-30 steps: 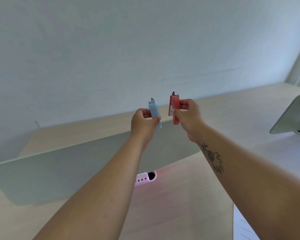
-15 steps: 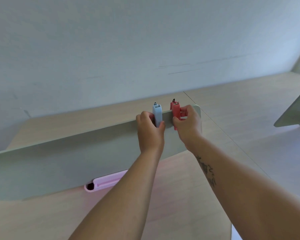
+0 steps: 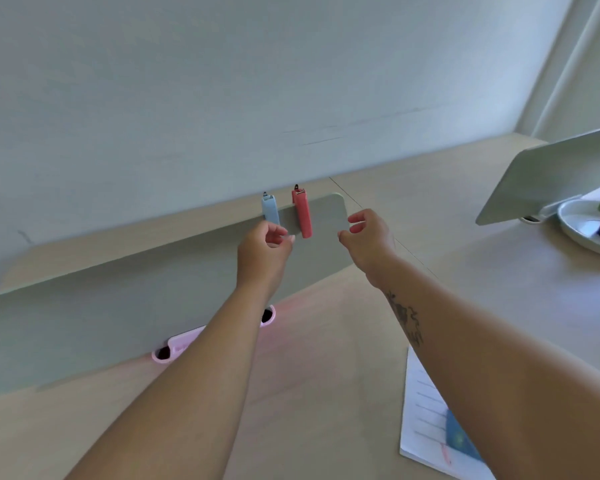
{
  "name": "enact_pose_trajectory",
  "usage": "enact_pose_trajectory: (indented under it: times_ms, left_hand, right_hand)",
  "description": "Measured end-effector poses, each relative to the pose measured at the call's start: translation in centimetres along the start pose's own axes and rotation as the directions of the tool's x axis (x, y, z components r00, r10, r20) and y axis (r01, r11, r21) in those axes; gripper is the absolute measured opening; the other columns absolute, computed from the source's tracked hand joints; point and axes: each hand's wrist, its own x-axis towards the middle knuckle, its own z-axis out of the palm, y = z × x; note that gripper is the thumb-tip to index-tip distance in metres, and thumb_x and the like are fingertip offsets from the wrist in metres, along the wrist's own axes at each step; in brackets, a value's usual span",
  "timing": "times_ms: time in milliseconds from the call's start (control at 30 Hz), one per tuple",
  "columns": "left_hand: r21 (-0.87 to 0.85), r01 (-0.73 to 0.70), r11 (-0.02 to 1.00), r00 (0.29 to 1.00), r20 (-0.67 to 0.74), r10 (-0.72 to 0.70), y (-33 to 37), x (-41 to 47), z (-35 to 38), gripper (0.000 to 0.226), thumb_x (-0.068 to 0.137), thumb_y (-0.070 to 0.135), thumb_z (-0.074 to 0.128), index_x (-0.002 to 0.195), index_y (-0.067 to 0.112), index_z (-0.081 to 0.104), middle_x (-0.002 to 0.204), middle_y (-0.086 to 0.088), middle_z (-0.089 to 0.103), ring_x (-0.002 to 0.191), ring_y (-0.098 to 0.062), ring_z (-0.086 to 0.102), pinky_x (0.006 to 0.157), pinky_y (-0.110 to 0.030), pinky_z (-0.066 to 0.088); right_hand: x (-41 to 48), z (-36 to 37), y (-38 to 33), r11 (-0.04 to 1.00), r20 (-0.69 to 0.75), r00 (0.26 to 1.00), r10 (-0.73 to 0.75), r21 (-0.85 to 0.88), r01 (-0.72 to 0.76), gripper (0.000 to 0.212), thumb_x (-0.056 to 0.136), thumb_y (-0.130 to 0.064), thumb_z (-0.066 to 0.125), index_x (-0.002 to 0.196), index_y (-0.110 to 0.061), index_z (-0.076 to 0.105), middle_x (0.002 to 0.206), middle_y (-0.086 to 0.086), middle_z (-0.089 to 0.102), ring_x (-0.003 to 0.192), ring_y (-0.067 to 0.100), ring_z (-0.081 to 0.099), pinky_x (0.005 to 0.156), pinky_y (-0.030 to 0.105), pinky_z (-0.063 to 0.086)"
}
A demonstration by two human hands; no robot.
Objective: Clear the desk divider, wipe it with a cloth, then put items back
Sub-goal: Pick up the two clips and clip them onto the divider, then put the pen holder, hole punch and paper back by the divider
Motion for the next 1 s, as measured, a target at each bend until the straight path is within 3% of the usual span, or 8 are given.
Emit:
enact_pose_trajectory:
  times_ms: [167, 300, 433, 567, 667, 800, 1000]
  left_hand:
    - [0.086, -0.062, 0.994, 0.983, 0.180, 0.046, 0.2, -4.7, 2.8, 0.010, 0.085, 0.027, 0.070, 0.091, 0.022, 0.064, 0.086, 0.008, 0.064, 0.071, -0.005, 0.058, 0.065, -0.024, 0.047]
    - [0.193, -0.144, 0.971, 0.920, 0.388, 0.060, -0.2, -8.7, 5.9, 0.034, 0.081, 0.034, 0.074, 0.111, 0.027, 0.060, 0.112, 0.005, 0.060, 0.089, -0.013, 0.054, 0.076, -0.026, 0.041]
    - [0.231, -0.238, 0.943, 0.795, 0.604, 0.052, -0.5, -12.8, 9.2, 0.060, 0.073, 0.041, 0.080, 0.125, 0.032, 0.051, 0.129, 0.002, 0.050, 0.103, -0.010, 0.047, 0.088, -0.027, 0.040]
    - [0.240, -0.311, 0.919, 0.633, 0.774, 0.012, -0.4, -16.4, 12.7, 0.078, 0.067, 0.049, 0.083, 0.133, 0.037, 0.044, 0.139, 0.003, 0.044, 0.121, -0.017, 0.046, 0.099, -0.037, 0.044]
    - [0.230, -0.412, 0.882, 0.525, 0.851, 0.023, -0.5, -18.3, 14.7, 0.075, 0.065, 0.048, 0.081, 0.130, 0.039, 0.045, 0.134, 0.007, 0.047, 0.125, -0.017, 0.044, 0.099, -0.038, 0.044]
    - [0.190, -0.530, 0.826, 0.417, 0.907, 0.059, -0.8, -20.6, 17.2, 0.062, 0.067, 0.042, 0.079, 0.122, 0.042, 0.049, 0.131, 0.015, 0.045, 0.124, -0.012, 0.040, 0.099, -0.038, 0.045]
    - [0.194, -0.740, 0.644, 0.342, 0.933, 0.113, -0.7, -22.1, 20.1, 0.049, 0.070, 0.045, 0.073, 0.114, 0.034, 0.053, 0.132, 0.015, 0.046, 0.112, -0.014, 0.038, 0.076, -0.030, 0.043]
  right_hand:
    - [-2.9, -5.9, 3.7, 0.991, -0.042, 0.998, 0.041, -0.123, -0.046, 0.017, 0.090, -0.020, 0.058, 0.106, -0.021, 0.057, 0.105, -0.001, 0.059, 0.075, 0.013, 0.053, 0.053, 0.023, 0.040]
    - [-5.9, -11.0, 7.9, 0.948, -0.042, 0.994, 0.098, -0.300, -0.106, 0.028, 0.091, -0.022, 0.056, 0.119, -0.018, 0.058, 0.117, 0.003, 0.058, 0.091, 0.020, 0.055, 0.078, 0.033, 0.049]
    - [-9.3, -15.7, 12.9, 0.860, -0.063, 0.997, 0.046, -0.506, -0.071, 0.031, 0.093, -0.024, 0.055, 0.124, -0.018, 0.058, 0.122, 0.003, 0.057, 0.097, 0.017, 0.050, 0.077, 0.029, 0.038]
    - [-12.2, -19.0, 17.1, 0.769, -0.048, 0.995, 0.083, -0.632, -0.095, 0.033, 0.094, -0.032, 0.053, 0.125, -0.020, 0.058, 0.122, 0.004, 0.056, 0.112, 0.023, 0.050, 0.091, 0.038, 0.045]
    - [-13.8, -20.8, 19.6, 0.645, -0.053, 0.989, 0.138, -0.753, -0.130, 0.033, 0.094, -0.036, 0.050, 0.124, -0.022, 0.056, 0.125, 0.003, 0.055, 0.117, 0.025, 0.046, 0.093, 0.040, 0.041]
    - [-15.7, -22.6, 22.5, 0.575, -0.071, 0.971, 0.226, -0.795, -0.192, 0.036, 0.092, -0.044, 0.051, 0.122, -0.024, 0.055, 0.130, 0.002, 0.050, 0.120, 0.026, 0.041, 0.092, 0.040, 0.040]
    - [-17.7, -23.3, 26.2, 0.466, 0.061, 0.982, 0.177, -0.884, -0.029, 0.045, 0.086, -0.042, 0.056, 0.125, -0.021, 0.050, 0.128, 0.003, 0.049, 0.119, 0.026, 0.043, 0.090, 0.034, 0.038]
